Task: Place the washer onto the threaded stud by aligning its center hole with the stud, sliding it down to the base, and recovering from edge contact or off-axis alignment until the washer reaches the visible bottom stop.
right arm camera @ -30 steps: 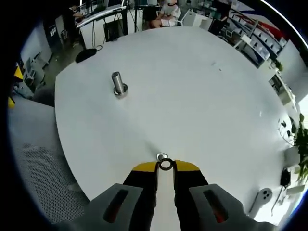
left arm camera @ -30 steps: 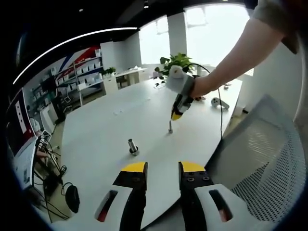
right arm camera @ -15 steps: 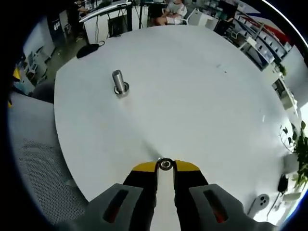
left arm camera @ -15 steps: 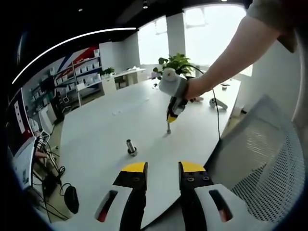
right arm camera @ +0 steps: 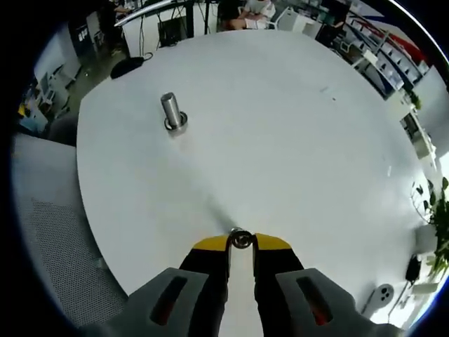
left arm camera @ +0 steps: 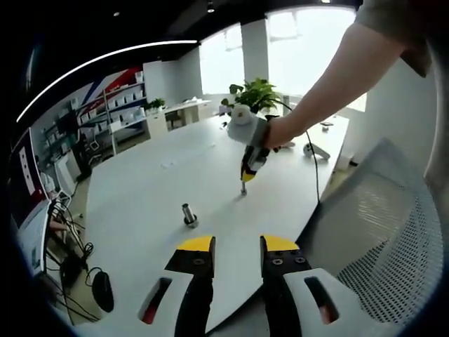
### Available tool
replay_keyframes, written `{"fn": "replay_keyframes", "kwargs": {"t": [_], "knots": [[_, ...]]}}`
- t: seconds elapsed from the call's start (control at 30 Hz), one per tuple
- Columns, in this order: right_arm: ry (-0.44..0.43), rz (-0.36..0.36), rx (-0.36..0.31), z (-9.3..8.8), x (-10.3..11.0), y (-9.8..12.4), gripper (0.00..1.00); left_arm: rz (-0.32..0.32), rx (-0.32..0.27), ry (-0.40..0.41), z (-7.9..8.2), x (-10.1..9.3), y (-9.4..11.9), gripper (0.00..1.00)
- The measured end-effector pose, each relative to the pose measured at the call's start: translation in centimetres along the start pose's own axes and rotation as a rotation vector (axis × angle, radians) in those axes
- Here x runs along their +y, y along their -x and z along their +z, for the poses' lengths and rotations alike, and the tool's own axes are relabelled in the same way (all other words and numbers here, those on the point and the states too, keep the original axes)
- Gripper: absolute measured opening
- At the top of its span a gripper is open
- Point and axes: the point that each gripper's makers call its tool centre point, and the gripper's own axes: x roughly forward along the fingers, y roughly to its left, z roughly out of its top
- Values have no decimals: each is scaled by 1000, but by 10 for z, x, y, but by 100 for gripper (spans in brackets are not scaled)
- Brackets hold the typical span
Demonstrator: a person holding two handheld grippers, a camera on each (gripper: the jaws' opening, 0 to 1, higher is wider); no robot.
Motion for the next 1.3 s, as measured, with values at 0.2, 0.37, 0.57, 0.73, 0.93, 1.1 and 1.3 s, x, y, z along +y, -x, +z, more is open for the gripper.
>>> {"fn": "replay_keyframes", "kwargs": {"t": [0.2, 0.37, 0.57, 0.73, 0.93, 1.1, 1.3], "knots": [[13, 11, 18, -3, 2, -7, 14, 1, 2, 4, -1, 0, 0, 24], [7, 22, 38, -9, 3, -21, 14, 7, 5, 8, -1, 2, 0, 24], [8, 36, 65, -15, 8, -30, 14, 15, 8, 12, -2, 3, 1, 24], [7, 38, 62, -14, 8, -32, 14, 16, 13, 11, -3, 3, 0, 24], [-30, 60, 91, -17, 8, -36, 15, 19, 15, 11, -3, 4, 0, 24], [-46, 48, 73, -21, 9, -36, 16, 21, 22, 6, -4, 4, 0, 24], [-52, 40, 61, -28, 5, -30, 18, 30, 28, 9, -5, 6, 0, 24]]}}
